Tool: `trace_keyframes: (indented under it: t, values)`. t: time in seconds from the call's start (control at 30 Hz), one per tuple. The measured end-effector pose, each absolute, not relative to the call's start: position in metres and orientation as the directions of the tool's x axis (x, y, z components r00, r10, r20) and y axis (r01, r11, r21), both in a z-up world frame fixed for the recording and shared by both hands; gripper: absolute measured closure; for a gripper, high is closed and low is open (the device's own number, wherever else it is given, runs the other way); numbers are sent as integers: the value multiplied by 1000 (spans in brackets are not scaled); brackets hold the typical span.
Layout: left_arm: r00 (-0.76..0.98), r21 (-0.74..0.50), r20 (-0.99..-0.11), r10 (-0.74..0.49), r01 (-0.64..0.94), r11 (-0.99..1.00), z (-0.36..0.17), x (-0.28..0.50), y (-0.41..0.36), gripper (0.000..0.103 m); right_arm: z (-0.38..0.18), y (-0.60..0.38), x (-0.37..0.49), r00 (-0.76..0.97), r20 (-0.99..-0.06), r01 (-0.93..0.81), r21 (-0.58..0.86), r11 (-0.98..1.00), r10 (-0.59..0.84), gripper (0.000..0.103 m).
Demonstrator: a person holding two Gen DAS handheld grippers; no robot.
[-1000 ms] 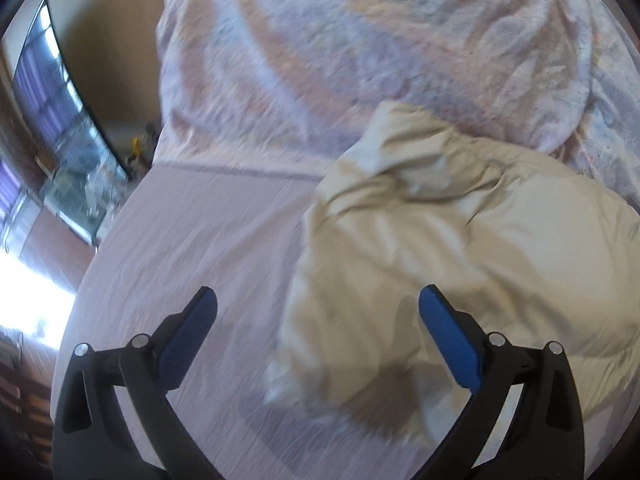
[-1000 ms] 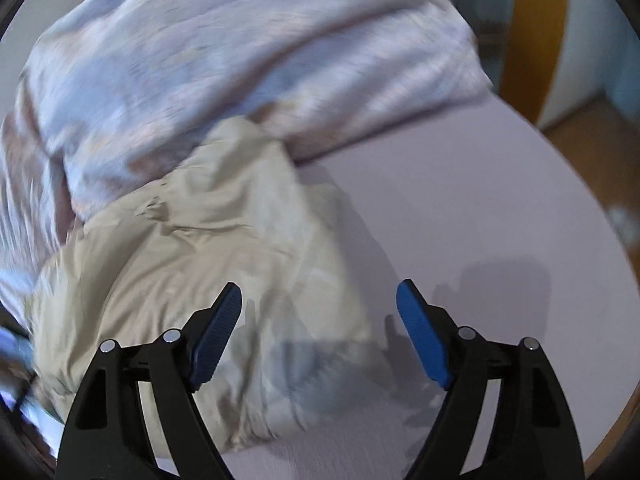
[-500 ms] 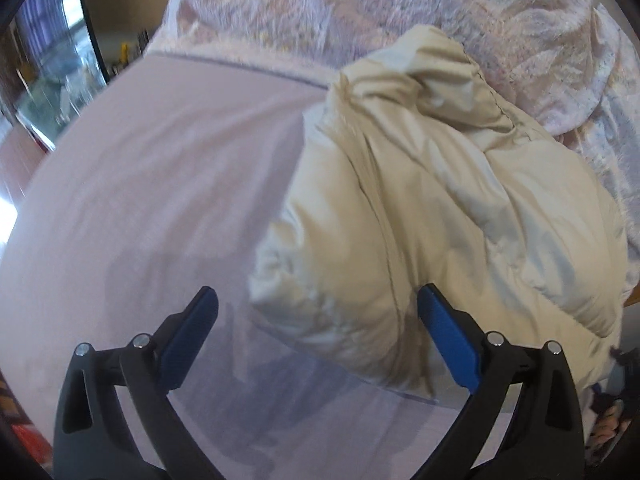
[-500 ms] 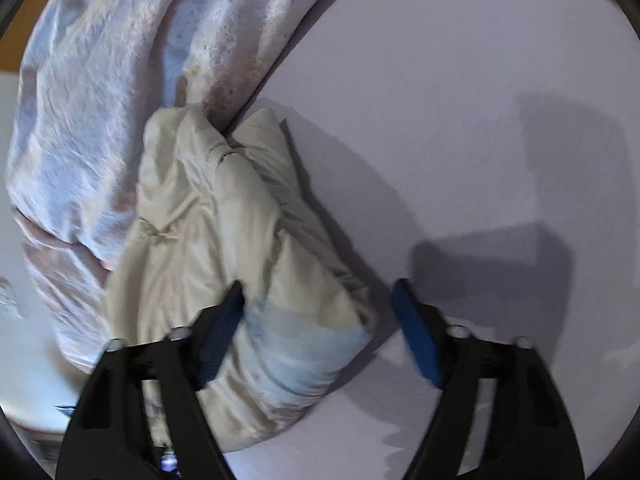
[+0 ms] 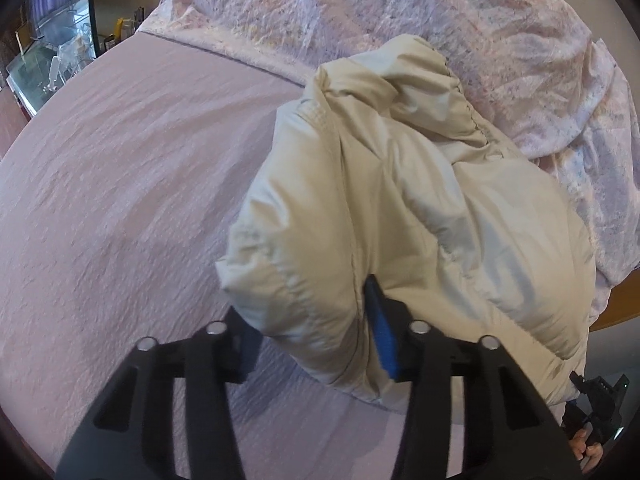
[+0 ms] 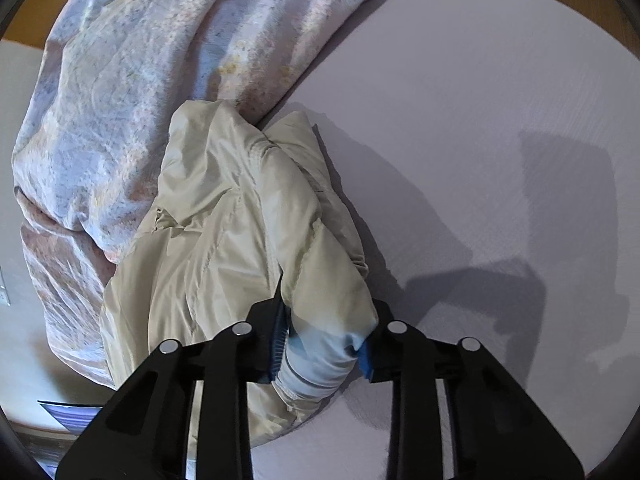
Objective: Fold large clothes
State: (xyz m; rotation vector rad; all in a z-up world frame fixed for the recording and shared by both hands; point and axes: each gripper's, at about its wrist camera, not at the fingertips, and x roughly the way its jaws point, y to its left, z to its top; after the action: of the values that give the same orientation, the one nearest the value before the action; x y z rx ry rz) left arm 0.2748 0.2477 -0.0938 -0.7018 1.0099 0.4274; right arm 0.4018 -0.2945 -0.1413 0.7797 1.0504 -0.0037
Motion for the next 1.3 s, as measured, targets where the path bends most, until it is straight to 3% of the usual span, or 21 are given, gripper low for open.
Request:
trace_keyframes:
  t: [0.27, 1.03, 1.1, 1.2, 1.3]
  values:
    - [510, -345, -860, 17, -605, 717, -78, 271, 257, 76, -131, -288, 390, 531, -775, 333, 564, 756, 344, 79]
    - [498, -319, -865, 60, -638, 701, -75, 108, 281, 76, -150, -267, 270, 456, -735, 205, 635, 745, 502, 80]
    - [494, -316, -867, 60, -640, 700, -76, 104, 281, 74, -146, -266, 267, 455, -744, 181, 616, 767, 490, 78]
    - [478, -300, -875, 72, -655, 694, -77, 104, 280, 69, -134, -266, 267, 455, -785, 173, 541, 823, 421, 63]
    - [466, -295, -882, 69, -661, 690, -79, 106, 280, 55, -110, -268, 265, 521, -804, 159, 421, 893, 286, 54]
